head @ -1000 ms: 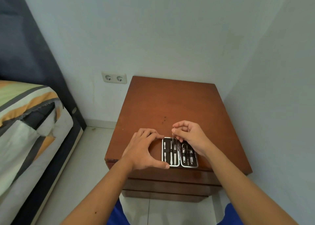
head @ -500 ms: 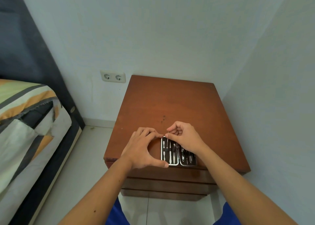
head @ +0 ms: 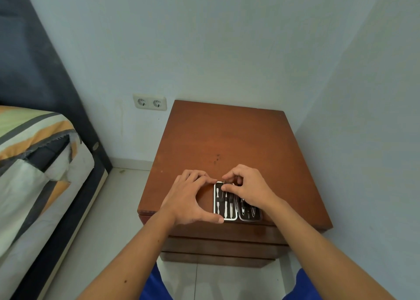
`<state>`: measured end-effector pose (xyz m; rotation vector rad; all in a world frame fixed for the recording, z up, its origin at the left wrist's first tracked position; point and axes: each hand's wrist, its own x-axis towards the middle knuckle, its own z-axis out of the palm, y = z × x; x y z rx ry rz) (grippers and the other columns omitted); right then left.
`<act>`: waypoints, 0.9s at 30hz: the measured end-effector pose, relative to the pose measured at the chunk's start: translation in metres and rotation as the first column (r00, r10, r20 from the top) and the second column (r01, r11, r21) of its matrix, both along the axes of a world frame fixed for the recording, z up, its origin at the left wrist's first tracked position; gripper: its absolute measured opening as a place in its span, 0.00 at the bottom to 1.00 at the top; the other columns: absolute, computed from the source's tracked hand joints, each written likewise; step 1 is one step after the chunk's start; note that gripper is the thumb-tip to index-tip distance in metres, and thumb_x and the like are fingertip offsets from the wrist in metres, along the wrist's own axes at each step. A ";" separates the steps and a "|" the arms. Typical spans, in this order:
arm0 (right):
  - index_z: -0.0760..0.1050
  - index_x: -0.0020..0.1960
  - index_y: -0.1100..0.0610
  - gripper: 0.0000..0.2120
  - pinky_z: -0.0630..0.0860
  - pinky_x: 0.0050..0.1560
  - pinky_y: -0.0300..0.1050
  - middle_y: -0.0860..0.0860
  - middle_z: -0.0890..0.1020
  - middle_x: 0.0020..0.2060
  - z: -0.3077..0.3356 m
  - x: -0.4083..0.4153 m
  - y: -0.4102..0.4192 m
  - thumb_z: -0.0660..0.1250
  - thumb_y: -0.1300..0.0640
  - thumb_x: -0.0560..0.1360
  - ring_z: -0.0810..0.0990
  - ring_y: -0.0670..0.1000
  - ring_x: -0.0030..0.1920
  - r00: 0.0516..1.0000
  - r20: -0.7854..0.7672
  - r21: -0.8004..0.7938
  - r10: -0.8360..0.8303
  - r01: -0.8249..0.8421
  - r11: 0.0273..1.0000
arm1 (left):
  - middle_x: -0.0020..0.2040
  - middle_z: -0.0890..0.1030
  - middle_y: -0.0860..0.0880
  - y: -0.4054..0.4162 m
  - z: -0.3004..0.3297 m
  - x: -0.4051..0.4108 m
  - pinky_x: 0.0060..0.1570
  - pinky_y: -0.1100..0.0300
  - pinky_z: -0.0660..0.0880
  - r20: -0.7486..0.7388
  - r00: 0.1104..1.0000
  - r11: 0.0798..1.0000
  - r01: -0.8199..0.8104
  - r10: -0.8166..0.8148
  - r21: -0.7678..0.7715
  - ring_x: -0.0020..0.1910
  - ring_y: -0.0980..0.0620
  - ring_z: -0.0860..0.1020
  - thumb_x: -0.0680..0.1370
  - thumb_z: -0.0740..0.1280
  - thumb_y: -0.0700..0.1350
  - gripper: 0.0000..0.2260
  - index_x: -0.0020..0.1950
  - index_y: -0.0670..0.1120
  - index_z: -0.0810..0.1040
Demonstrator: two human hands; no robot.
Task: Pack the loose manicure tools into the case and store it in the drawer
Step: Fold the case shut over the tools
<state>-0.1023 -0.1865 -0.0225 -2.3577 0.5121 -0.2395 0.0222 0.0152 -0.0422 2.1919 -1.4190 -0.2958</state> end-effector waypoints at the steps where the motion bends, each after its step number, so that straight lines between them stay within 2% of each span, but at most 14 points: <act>1: 0.86 0.53 0.47 0.12 0.71 0.44 0.33 0.43 0.81 0.45 0.000 -0.001 0.001 0.82 0.50 0.71 0.76 0.42 0.41 1.000 -0.002 -0.005 0.005 -0.005 1.000 | 0.66 0.67 0.65 0.000 0.000 0.000 0.71 0.57 0.61 0.000 1.000 1.000 0.000 0.000 0.001 0.69 0.61 0.61 0.58 0.71 0.81 0.46 0.73 0.64 0.71; 8: 0.81 0.66 0.45 0.28 0.71 0.51 0.35 0.38 0.75 0.53 0.001 -0.012 0.004 0.79 0.40 0.69 0.75 0.39 0.51 0.991 -0.073 -0.061 0.116 -0.121 0.991 | 0.66 0.67 0.65 0.001 0.000 0.000 0.71 0.57 0.61 -0.002 1.000 1.000 -0.004 0.004 0.014 0.69 0.61 0.61 0.58 0.70 0.82 0.47 0.73 0.63 0.71; 12: 0.78 0.70 0.47 0.34 0.73 0.55 0.36 0.37 0.72 0.55 0.000 -0.017 0.006 0.78 0.37 0.68 0.75 0.39 0.55 0.983 -0.093 -0.071 0.158 -0.164 0.984 | 0.66 0.67 0.65 0.001 0.000 0.000 0.71 0.57 0.61 -0.009 1.000 1.000 -0.004 0.004 0.011 0.69 0.61 0.61 0.59 0.71 0.81 0.47 0.73 0.63 0.71; 17: 0.79 0.69 0.49 0.32 0.72 0.54 0.35 0.37 0.70 0.55 -0.002 -0.018 0.008 0.78 0.38 0.69 0.75 0.40 0.55 0.983 -0.084 -0.095 0.161 -0.169 0.981 | 0.67 0.67 0.65 0.000 0.000 -0.001 0.71 0.57 0.61 -0.003 1.000 1.000 -0.003 0.003 0.012 0.69 0.61 0.61 0.58 0.71 0.82 0.47 0.74 0.63 0.71; 27: 0.82 0.60 0.46 0.24 0.68 0.55 0.34 0.36 0.70 0.55 -0.007 -0.021 0.001 0.76 0.34 0.70 0.73 0.39 0.56 0.978 -0.069 -0.086 0.197 -0.203 0.976 | 0.67 0.66 0.65 0.000 0.001 0.000 0.71 0.58 0.61 -0.002 1.000 1.000 -0.004 0.004 0.006 0.70 0.62 0.61 0.59 0.70 0.82 0.47 0.74 0.63 0.70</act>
